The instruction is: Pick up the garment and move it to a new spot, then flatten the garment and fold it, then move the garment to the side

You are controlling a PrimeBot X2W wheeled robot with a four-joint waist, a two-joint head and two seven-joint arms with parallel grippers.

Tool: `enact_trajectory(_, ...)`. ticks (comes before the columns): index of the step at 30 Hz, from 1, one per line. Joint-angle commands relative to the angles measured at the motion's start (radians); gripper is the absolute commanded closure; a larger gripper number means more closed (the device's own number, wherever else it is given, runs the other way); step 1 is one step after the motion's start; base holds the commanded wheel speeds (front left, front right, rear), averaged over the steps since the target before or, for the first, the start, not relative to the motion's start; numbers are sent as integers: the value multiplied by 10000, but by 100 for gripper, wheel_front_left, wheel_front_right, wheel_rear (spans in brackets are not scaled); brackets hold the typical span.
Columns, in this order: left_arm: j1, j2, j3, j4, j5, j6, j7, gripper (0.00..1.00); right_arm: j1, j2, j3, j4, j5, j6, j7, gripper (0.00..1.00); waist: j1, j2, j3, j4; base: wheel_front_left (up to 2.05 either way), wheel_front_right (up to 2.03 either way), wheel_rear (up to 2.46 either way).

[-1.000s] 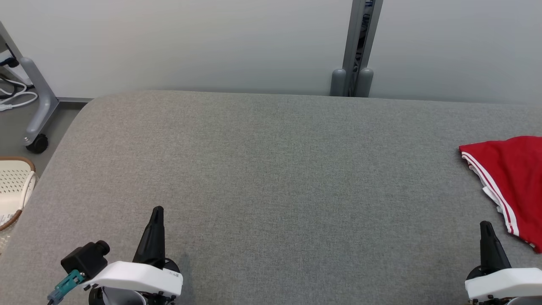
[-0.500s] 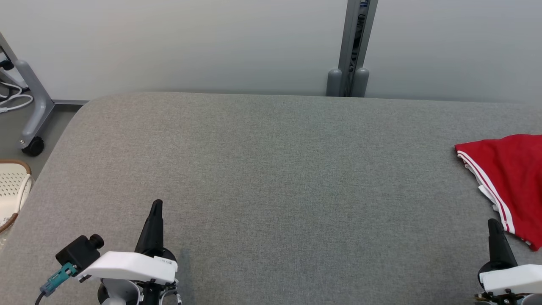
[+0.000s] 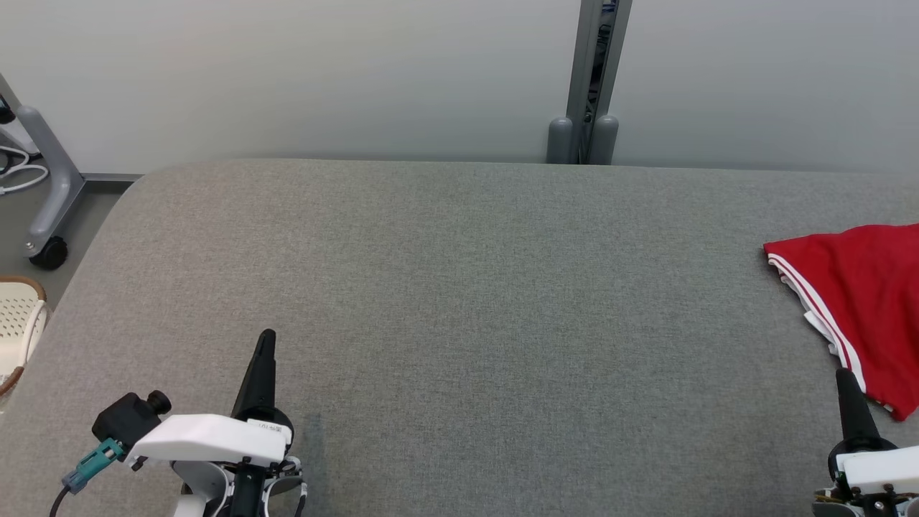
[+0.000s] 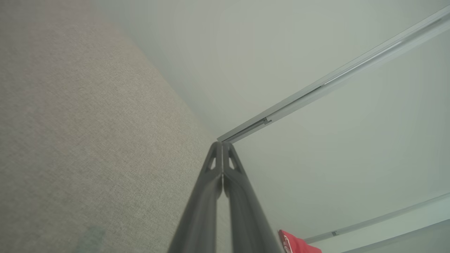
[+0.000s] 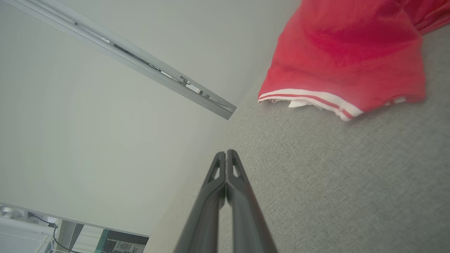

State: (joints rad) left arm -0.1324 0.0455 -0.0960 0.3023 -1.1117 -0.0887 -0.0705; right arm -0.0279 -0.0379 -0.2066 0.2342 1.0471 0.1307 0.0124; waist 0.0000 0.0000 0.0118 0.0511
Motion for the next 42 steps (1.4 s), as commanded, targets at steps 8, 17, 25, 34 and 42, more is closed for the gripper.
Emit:
enact_trajectory(8, -434, 60, 59, 80, -885, -139, 200, 100, -213, -114, -190, -189, 948, 1, 298, 100, 0, 0, -8, -60, 0, 0, 0)
enact_trajectory(17, -613, 62, 76, 234, -1750, -192, 385, 100, -247, -125, -347, -230, 1850, 1, 563, 100, 0, 0, -18, -132, 0, 0, 0)
enact_trajectory(25, -764, 63, 92, 360, -2458, -257, 544, 100, -265, -135, -473, -256, 2588, 2, 785, 100, 0, 0, -27, -197, 0, 0, 0)
enact_trajectory(34, -937, 66, 103, 487, -3184, -297, 703, 100, -278, -144, -618, -291, 3364, 2, 1017, 100, 0, 0, -36, -269, 0, 0, 0)
enact_trajectory(42, -1053, 68, 108, 596, -3795, -350, 846, 100, -304, -150, -718, -323, 4003, 2, 1208, 100, 0, 0, -45, -333, 0, 0, 0)
